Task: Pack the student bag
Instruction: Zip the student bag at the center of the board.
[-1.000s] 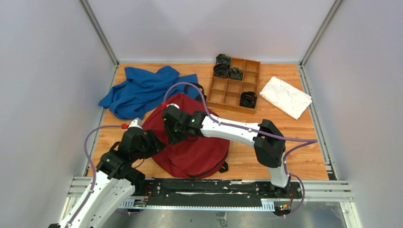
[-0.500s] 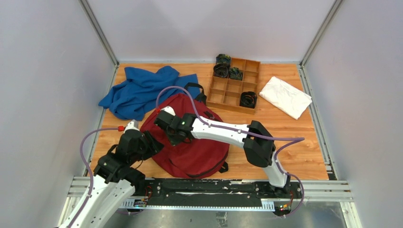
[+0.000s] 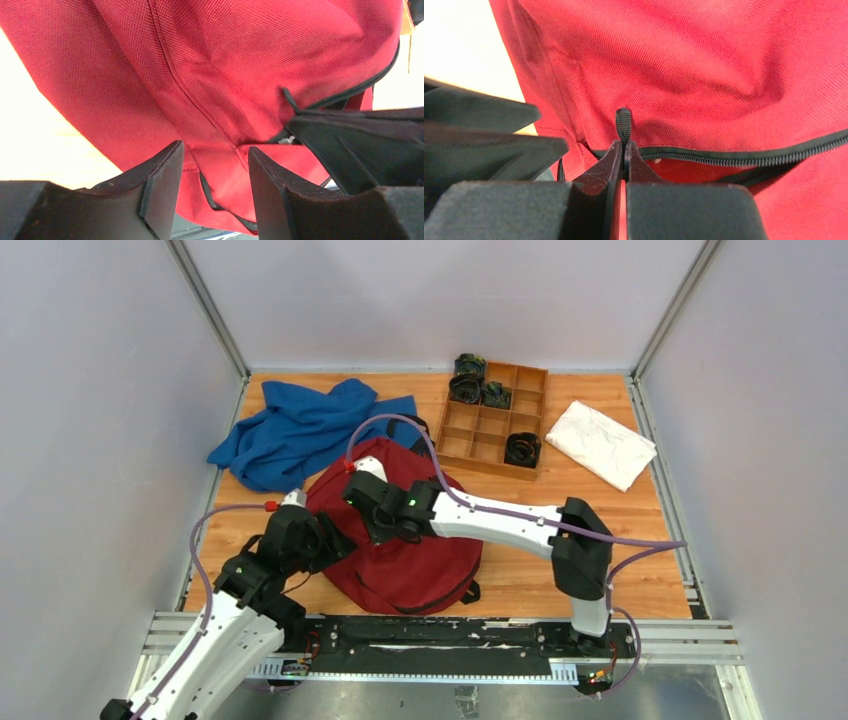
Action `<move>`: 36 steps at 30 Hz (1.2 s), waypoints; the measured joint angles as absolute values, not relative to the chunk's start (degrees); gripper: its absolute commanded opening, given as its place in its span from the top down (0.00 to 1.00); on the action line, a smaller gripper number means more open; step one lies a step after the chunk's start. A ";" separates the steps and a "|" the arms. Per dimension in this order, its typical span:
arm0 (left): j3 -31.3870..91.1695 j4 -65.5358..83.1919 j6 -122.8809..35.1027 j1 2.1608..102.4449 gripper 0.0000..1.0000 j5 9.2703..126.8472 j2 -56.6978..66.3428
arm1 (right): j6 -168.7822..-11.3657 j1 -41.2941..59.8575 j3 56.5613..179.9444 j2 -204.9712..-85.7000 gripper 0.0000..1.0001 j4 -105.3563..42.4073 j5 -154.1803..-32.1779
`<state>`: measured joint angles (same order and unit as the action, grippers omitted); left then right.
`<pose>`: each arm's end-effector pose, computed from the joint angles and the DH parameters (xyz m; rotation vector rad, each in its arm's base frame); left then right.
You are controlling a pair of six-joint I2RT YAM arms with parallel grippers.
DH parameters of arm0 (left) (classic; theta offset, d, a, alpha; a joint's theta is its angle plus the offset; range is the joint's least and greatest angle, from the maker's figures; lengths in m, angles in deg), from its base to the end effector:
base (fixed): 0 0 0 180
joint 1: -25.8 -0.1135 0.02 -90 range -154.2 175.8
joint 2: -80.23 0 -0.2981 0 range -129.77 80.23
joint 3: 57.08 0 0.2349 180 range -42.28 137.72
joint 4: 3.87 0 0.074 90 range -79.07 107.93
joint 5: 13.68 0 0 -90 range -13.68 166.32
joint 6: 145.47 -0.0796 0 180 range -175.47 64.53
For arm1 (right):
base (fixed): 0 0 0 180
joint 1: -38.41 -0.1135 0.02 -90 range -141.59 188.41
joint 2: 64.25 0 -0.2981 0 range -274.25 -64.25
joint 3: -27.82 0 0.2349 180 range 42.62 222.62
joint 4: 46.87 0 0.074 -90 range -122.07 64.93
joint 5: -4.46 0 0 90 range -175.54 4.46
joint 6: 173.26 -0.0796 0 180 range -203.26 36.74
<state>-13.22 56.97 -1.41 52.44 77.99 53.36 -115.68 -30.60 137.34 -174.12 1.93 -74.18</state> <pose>0.0810 -0.0380 0.2105 -0.5913 2.3600 -0.6441 0.1779 0.4198 0.2774 -0.6929 2.3890 0.5599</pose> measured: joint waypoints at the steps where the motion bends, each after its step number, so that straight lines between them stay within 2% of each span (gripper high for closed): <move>1: -13.70 55.88 -1.27 52.44 0.45 77.45 52.35 | -115.86 -30.60 135.63 -172.44 1.00 0.62 -74.07; 10: -13.94 49.94 -0.75 52.44 0.46 75.06 48.09 | -116.86 -30.60 131.24 -168.96 1.00 -4.80 -74.64; 19: -15.36 45.85 2.51 52.44 0.49 74.21 52.77 | -116.89 -30.60 131.24 -169.16 1.00 -5.52 -75.36; 27: -15.67 44.82 3.97 52.44 0.51 75.04 48.55 | -116.89 -30.60 131.24 -169.16 1.00 -5.55 -75.56; 36: -16.93 44.12 6.51 52.44 0.52 77.03 49.36 | -116.91 -30.60 131.24 -169.16 1.00 -5.55 -76.09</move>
<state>-16.93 44.12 6.51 52.44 77.03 49.36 -116.91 -30.60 131.24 -169.16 -5.55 -76.09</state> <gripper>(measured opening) 0.487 0.022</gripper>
